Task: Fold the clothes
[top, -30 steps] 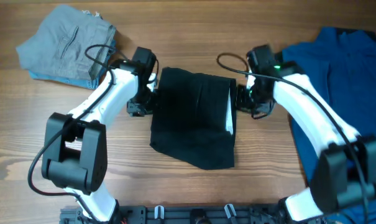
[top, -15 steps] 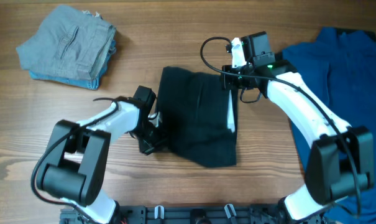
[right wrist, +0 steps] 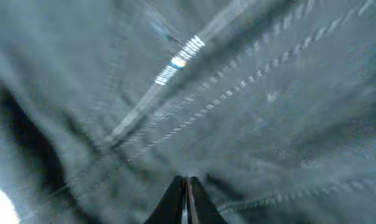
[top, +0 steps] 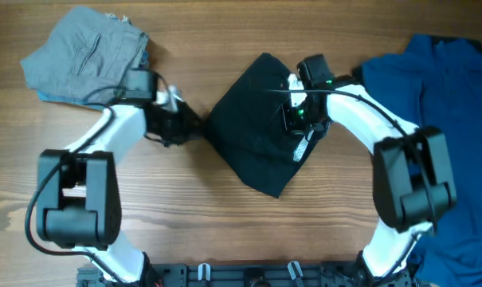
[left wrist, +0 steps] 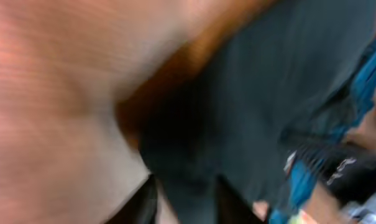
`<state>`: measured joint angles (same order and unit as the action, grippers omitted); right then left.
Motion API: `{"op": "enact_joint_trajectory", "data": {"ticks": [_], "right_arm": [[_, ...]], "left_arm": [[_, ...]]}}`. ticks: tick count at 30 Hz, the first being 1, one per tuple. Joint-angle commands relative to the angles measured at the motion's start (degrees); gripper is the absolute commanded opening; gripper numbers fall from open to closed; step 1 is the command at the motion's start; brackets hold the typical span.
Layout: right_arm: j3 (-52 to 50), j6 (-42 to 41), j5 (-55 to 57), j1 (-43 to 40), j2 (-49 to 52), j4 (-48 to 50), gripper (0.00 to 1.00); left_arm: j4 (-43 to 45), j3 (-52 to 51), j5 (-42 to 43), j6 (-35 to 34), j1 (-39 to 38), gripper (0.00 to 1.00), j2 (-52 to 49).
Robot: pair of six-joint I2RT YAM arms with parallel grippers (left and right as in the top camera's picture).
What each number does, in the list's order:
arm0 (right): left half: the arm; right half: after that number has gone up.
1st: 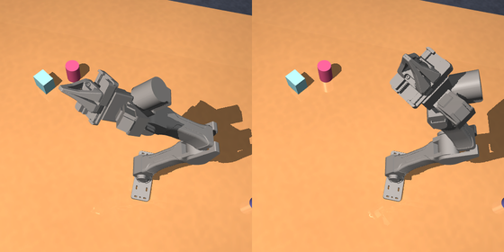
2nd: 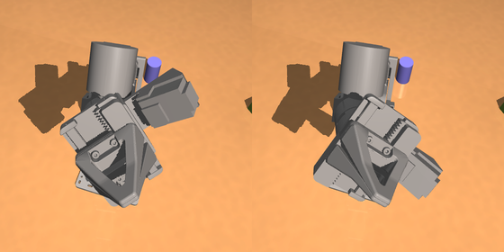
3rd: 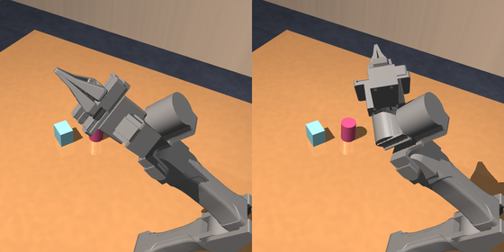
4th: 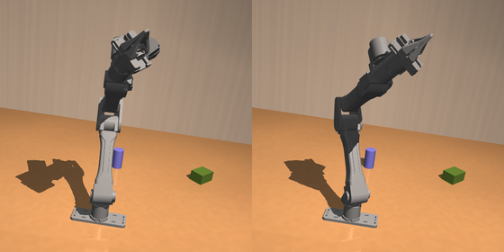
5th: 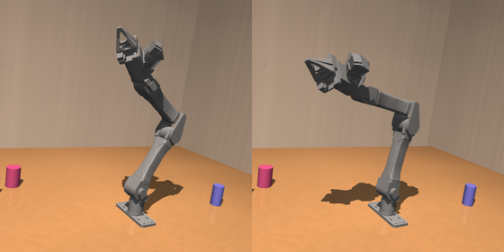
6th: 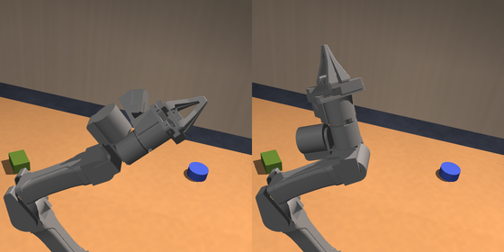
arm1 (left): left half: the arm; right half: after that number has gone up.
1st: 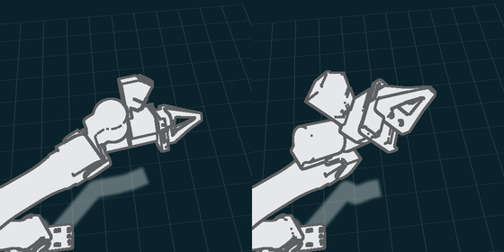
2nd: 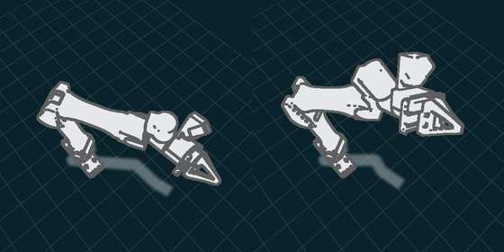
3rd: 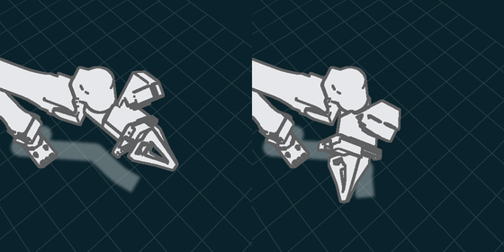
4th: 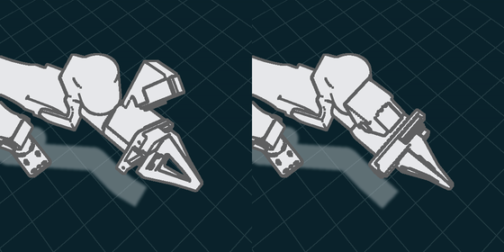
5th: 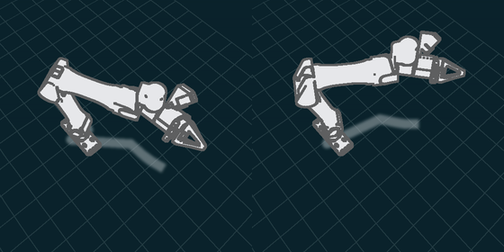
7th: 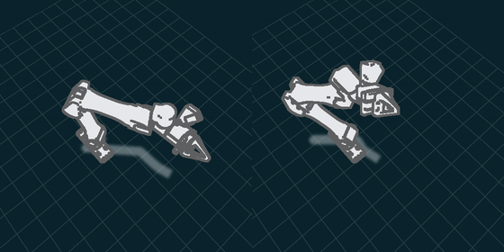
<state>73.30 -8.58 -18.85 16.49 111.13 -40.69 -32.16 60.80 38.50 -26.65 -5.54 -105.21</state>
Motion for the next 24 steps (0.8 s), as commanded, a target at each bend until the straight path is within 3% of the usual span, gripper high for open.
{"op": "enact_joint_trajectory", "data": {"ticks": [1,3,4,8,12,14,18,19,23,24], "right_arm": [[1.9,0.8,6.6,-0.3,-5.4,1.2,0.13],[1.8,0.9,11.7,-0.4,-4.6,1.2,0.13],[1.8,0.9,13.6,-0.4,-3.9,1.3,0.12],[1.8,-2.4,13.3,-0.4,1.0,1.4,0.11],[1.3,-2.1,6.8,-0.4,6.4,0.4,0.09],[1.2,-2.1,5.6,-0.3,7.6,0.2,0.08],[1.2,-2.1,4.6,-0.3,7.8,0.3,0.08],[1.2,-2.1,4.5,-0.3,7.8,0.3,0.08],[1.2,-2.1,4.5,-0.3,7.8,0.3,0.08],[1.2,-2.1,4.5,-0.3,7.8,0.3,0.08]], "left_arm": [[-4.6,-0.1,3.9,3.9,-7.3,0.75,-0.5],[-4.7,-0.1,3.5,2.4,-11.3,0.95,-0.5],[-4.8,-0.1,1.8,0.2,-12.6,1.00,-0.5],[-0.5,-2.4,0.8,-9.2,-14.1,1.00,-0.5],[14.9,-9.6,0.3,-23.3,-14.5,1.00,-0.5],[23.8,-11.7,-0.4,-25.3,-15.2,1.00,-0.8],[33.0,-11.8,-1.2,-28.1,-15.6,1.00,-4.9],[35.7,-11.8,-1.3,-28.1,-16.1,0.97,-7.6],[47.8,-11.8,-5.6,-31.4,-18.3,0.66,-15.4],[49.5,-11.8,-5.9,-32.3,-18.9,0.64,-15.8]]}}
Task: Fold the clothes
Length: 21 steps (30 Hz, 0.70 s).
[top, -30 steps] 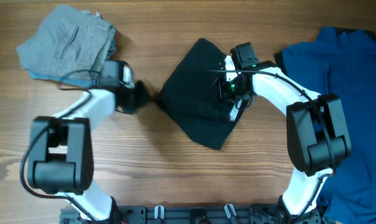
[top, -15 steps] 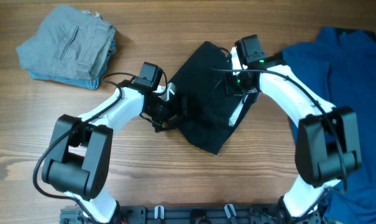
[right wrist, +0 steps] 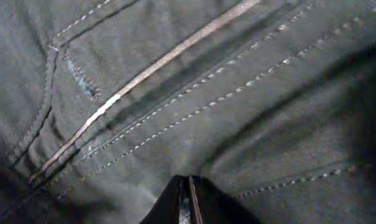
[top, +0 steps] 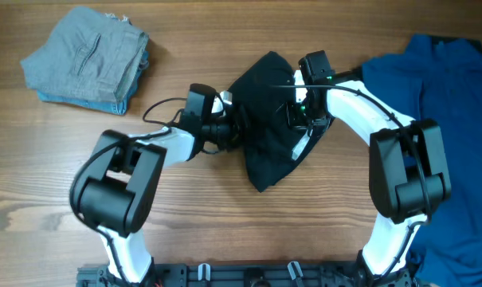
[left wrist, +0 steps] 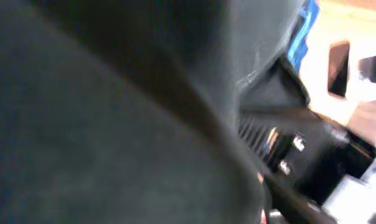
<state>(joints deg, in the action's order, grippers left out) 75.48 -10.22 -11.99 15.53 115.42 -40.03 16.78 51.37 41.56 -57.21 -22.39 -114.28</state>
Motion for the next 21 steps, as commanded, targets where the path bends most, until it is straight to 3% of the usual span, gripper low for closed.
{"op": "enact_joint_trajectory", "data": {"ticks": [1,2,3,4,6,9,13,17,21], "right_arm": [[-0.9,-0.5,-2.3,0.7,3.5,-0.5,0.07],[-0.9,-0.5,-2.3,0.7,3.5,-0.6,0.06],[-0.9,-0.5,-2.3,0.7,3.5,-0.9,0.05],[-0.9,-0.4,-2.3,0.7,3.5,-1.5,0.05],[-0.8,-0.2,-2.2,0.6,3.0,-3.3,0.05],[-0.7,1.3,-2.0,0.5,-1.3,-8.4,0.05],[-0.7,2.7,-2.1,0.3,-10.6,-7.8,0.06],[-0.7,2.0,-2.1,0.3,-19.0,-6.4,0.09],[-0.7,-2.2,-4.1,0.3,-21.2,-7.4,0.09]], "left_arm": [[1.4,-2.3,-9.6,-1.7,-2.6,0.52,-6.8],[1.9,-2.3,-10.1,-1.5,-3.2,0.39,-6.8],[1.9,-2.3,-10.2,-0.6,-3.5,0.19,-6.8],[1.7,-2.3,-9.6,4.1,-3.6,0.04,-6.8],[0.7,-2.3,-6.4,11.5,-2.7,0.04,-6.8],[-12.6,-2.2,-4.2,21.1,3.7,0.04,-1.6],[-18.8,-1.4,3.3,24.0,14.0,0.04,12.0],[-17.8,3.2,5.4,23.8,22.2,0.04,26.2],[0.0,8.0,5.2,19.6,26.3,0.04,27.1]]}}
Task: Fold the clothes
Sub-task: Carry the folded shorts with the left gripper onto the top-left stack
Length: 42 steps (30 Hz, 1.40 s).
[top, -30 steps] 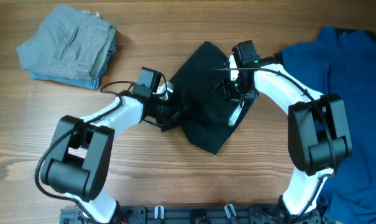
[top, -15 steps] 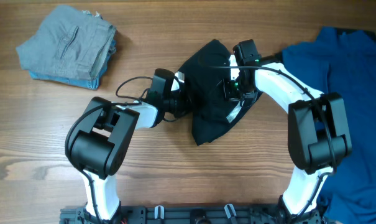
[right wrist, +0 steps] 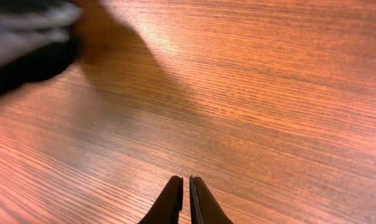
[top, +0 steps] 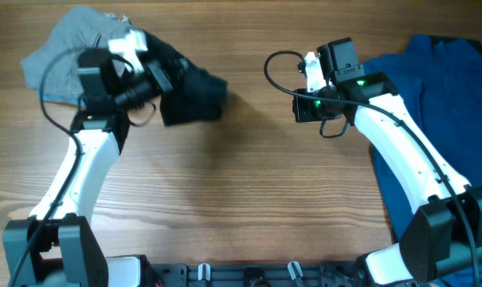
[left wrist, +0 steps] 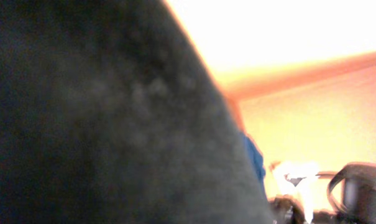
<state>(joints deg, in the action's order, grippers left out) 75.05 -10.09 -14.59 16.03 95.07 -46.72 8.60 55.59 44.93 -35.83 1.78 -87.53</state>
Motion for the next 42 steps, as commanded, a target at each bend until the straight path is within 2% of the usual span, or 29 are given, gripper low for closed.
{"op": "enact_joint_trajectory", "data": {"ticks": [1,6,9,15,18,20,22,25,27,28,29,30,32,34,35,36,37,38,39,40,42], "right_arm": [[-0.3,-2.3,-2.7,-0.2,-0.9,-1.8,0.08],[-0.3,-3.6,-3.8,-0.1,-0.9,-5.9,0.08],[-0.3,-3.7,-4.1,-0.1,-0.9,-8.0,0.08],[-0.3,-3.6,-6.2,-0.1,-0.9,-9.9,0.08],[-0.3,-3.6,-6.5,-0.1,-0.9,-10.4,0.08],[-0.3,-3.6,-6.5,-0.1,-0.9,-10.4,0.08],[-0.3,-3.6,-6.5,-0.1,-0.9,-10.5,0.08],[-0.3,-3.6,-6.5,-0.1,-0.9,-10.9,0.08],[-0.3,-3.6,-6.5,-0.2,-0.9,-11.0,0.08],[-0.3,-3.6,-6.5,-0.2,-0.9,-11.0,0.08],[-0.3,-3.5,-6.0,-0.2,-0.9,-11.0,0.08],[-0.3,-3.4,-6.0,-0.2,-0.9,-10.9,0.09],[-0.3,-3.4,-6.0,-0.2,-0.9,-10.7,0.09],[-0.3,-3.4,-5.9,-0.2,-0.9,-10.4,0.14],[-0.3,-3.4,-5.9,-0.2,-0.9,-10.4,0.17],[-0.3,-3.4,-5.9,-0.2,-0.9,-10.4,0.22],[-0.3,-3.1,-5.9,-0.2,-0.9,-10.3,0.27],[-0.3,-2.3,-5.9,-0.2,-0.9,-10.3,0.28],[-0.3,-1.9,-5.8,-0.2,-0.9,-10.4,0.28],[-0.3,-1.9,-5.8,-0.2,-0.9,-10.4,0.29],[-0.3,-1.9,-5.8,-0.2,-0.9,-10.4,0.29]], "left_arm": [[13.1,4.6,1.2,-3.3,3.1,0.04,-0.2],[26.9,13.0,-4.0,-6.6,9.6,0.04,-3.5],[27.0,23.6,-6.3,-6.6,12.1,0.04,-11.3],[27.0,45.4,-7.0,-6.7,12.5,0.04,-35.8],[27.0,51.0,-10.3,-9.5,12.9,0.04,-42.9],[26.7,51.3,-13.6,-11.6,13.4,0.04,-45.0],[25.1,51.3,-10.6,-11.6,14.7,0.04,-45.4],[23.7,51.3,3.4,-13.0,17.9,0.04,-43.8],[16.4,51.3,8.7,-13.2,20.3,0.04,-42.4],[6.3,51.3,9.7,-12.0,22.0,0.04,-41.4],[-9.1,51.3,9.4,-8.3,24.2,0.04,-40.5],[-19.4,51.3,7.8,-4.3,25.4,0.04,-40.3],[-28.8,51.3,3.7,0.0,26.3,0.04,-39.9],[-42.6,51.3,-9.8,4.4,26.8,0.04,-38.7],[-46.6,51.3,-15.1,5.7,26.8,0.15,-38.4],[-48.0,51.3,-16.3,5.8,26.8,0.41,-38.4],[-49.1,51.3,-16.1,5.9,26.8,0.52,-38.4],[-51.8,51.3,-14.7,6.8,26.8,0.59,-37.9],[-53.9,51.3,-13.0,8.2,27.0,0.73,-37.2],[-56.7,51.3,-12.7,8.9,27.3,0.82,-35.6],[-60.0,51.3,-13.4,12.5,27.9,0.88,-29.8]]}}
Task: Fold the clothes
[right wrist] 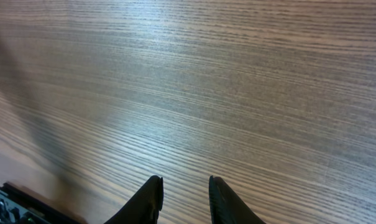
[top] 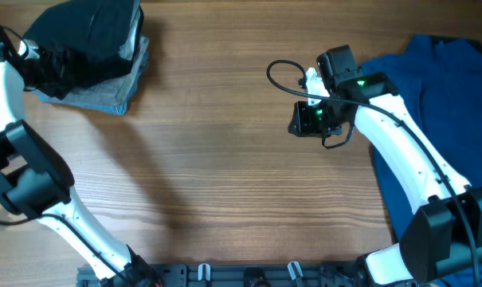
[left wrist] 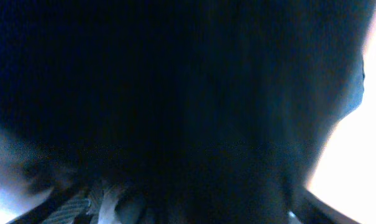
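Observation:
The folded black garment (top: 85, 36) lies on top of the grey folded pile (top: 105, 94) at the table's far left corner. My left gripper (top: 57, 76) is at the black garment's near left edge, dark against the cloth. Dark cloth (left wrist: 175, 93) fills the left wrist view and hides the fingers, so their state cannot be read. A crumpled blue garment (top: 440, 119) is spread at the right side. My right gripper (top: 303, 121) (right wrist: 184, 199) hovers open over bare wood left of it, with nothing between its fingers.
The wooden table (top: 225, 183) stretches between the two arms. The right arm's cable (top: 276, 72) loops above its wrist. The blue garment runs off the right edge of the overhead view.
The black garment was held in the air just right of the grey pile; now it rests on top of the pile, with my left gripper further left. My right gripper has opened, almost in place.
First both grippers were at the black garment in the table's middle, the right one shut and pressing on it. Then the left was pushed into its left side. Later the left held it up beside the grey pile, the right shut over bare wood. Now it tops the pile.

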`<state>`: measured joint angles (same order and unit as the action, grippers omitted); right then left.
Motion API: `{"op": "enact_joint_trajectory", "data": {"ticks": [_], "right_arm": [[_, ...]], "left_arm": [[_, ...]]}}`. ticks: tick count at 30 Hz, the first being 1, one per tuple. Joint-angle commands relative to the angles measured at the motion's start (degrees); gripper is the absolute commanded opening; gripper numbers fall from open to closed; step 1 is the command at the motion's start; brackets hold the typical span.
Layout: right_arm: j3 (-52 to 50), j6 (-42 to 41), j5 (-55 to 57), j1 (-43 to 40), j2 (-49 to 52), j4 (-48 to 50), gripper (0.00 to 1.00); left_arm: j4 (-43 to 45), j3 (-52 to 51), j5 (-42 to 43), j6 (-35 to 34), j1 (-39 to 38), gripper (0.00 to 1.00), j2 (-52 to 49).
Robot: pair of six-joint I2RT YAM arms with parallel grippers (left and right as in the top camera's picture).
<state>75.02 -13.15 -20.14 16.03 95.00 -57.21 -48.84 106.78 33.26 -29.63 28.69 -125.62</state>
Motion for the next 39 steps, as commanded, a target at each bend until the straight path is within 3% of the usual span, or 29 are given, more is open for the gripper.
{"op": "enact_joint_trajectory", "data": {"ticks": [1,2,3,5,6,8,13,17,19,24,28,30,32,33,34,35,36,39], "right_arm": [[-0.2,1.2,-0.3,-0.2,-0.8,0.1,0.29],[-0.2,1.2,-0.3,-0.2,-0.8,0.1,0.29],[-0.2,1.1,-0.3,-0.2,-0.8,0.1,0.29],[-0.2,1.1,-0.3,-0.2,-0.8,0.2,0.29],[-0.2,1.1,-0.3,-0.2,-0.8,0.2,0.30],[-0.2,1.1,-0.3,-0.2,-0.8,0.5,0.30],[-0.2,1.0,-0.3,-0.2,-0.8,-0.3,0.29],[-0.2,1.3,-0.3,-0.2,-0.8,-1.9,0.27],[-0.2,1.2,-0.3,-0.2,-0.8,-1.8,0.27],[-0.2,2.6,2.6,-0.2,-1.9,-1.8,0.24],[1.9,2.5,4.5,-0.2,-11.8,-1.3,0.24],[3.3,2.5,6.7,-0.2,-19.4,-0.3,0.24],[3.7,2.5,7.2,-0.2,-26.4,1.3,0.26],[3.7,2.6,7.2,-0.2,-31.1,2.1,0.34],[3.7,2.6,7.2,-0.2,-35.5,2.3,0.40],[3.7,2.6,7.2,-0.2,-38.9,2.3,0.52],[3.7,2.6,7.2,-0.2,-42.8,2.1,1.00],[3.7,2.6,7.3,-0.2,-51.8,0.1,1.00]], "left_arm": [[-2.5,0.1,-2.1,8.3,1.1,0.88,11.2],[-2.4,0.1,-3.0,9.7,1.0,0.85,13.8],[-2.0,0.1,-4.5,10.4,0.7,0.74,16.1],[0.6,0.1,-7.4,12.4,-0.6,0.16,18.3],[2.4,0.1,-8.2,14.1,-1.6,0.04,18.1],[5.8,0.0,-11.5,17.4,-3.9,0.04,15.8],[11.2,0.0,-22.9,17.4,-6.1,0.04,5.3],[-2.8,0.0,-23.5,16.5,-4.7,0.04,1.8],[-10.2,0.0,-27.6,12.6,-3.8,0.04,1.9],[-10.9,0.1,-25.8,14.6,-2.4,0.04,5.0],[-11.6,0.1,-11.2,25.7,-3.3,0.26,19.7],[-12.7,0.1,-4.9,36.0,-6.0,0.31,28.4],[-15.5,0.1,-3.5,44.6,-10.8,0.45,36.1],[-17.8,0.1,-3.5,46.3,-14.0,0.48,39.8],[-19.8,0.1,-3.8,46.3,-16.9,1.00,42.8],[-22.0,0.1,-6.2,46.3,-20.0,1.00,45.6],[-25.0,0.1,-10.0,45.7,-22.7,1.00,47.9],[-31.3,0.1,-17.3,30.0,-26.1,1.00,51.8]]}}
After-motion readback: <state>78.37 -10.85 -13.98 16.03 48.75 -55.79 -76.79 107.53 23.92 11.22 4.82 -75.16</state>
